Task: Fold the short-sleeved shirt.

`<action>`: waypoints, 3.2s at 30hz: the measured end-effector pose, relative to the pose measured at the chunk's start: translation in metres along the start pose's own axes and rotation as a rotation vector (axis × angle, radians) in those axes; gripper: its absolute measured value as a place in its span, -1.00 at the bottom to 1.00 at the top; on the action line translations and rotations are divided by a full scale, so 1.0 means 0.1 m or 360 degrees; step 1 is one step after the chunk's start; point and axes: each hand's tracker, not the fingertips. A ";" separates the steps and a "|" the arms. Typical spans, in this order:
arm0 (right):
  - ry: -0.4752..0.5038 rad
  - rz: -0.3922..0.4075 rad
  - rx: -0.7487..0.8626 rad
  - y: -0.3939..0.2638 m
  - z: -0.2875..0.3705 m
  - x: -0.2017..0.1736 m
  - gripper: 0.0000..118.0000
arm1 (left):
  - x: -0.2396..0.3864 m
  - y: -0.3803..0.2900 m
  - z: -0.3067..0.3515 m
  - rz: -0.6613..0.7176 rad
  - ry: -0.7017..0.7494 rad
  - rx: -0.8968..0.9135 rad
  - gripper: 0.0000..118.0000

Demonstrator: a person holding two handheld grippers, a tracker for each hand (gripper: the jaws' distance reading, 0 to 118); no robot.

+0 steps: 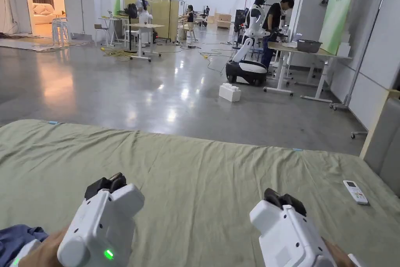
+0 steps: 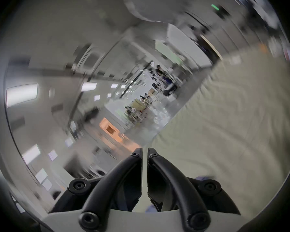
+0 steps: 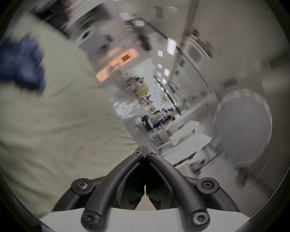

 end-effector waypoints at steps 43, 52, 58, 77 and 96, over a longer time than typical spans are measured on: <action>-0.0166 -0.1942 -0.0247 -0.21 0.14 0.14 -0.99 | -0.64 -0.80 0.08 0.1634 -0.0314 -0.0286 -0.91; -0.0057 -0.1930 -0.0293 -0.16 0.03 -0.10 -0.99 | -0.77 -1.84 0.02 0.1779 -0.0577 -0.0775 -0.89; 0.0006 -0.1919 -0.0319 -0.11 -0.04 -0.24 -0.99 | -0.81 -2.25 0.06 0.1732 -0.0550 -0.1013 0.94; 0.0134 -0.1857 -0.0406 -0.01 -0.19 -0.54 -0.99 | -0.12 -3.18 -0.21 0.1496 -0.0723 -0.1533 0.46; 0.0172 -0.1863 -0.0412 0.03 -0.12 -0.61 -0.99 | -0.55 -3.19 0.08 0.1868 -0.0537 -0.1138 -0.92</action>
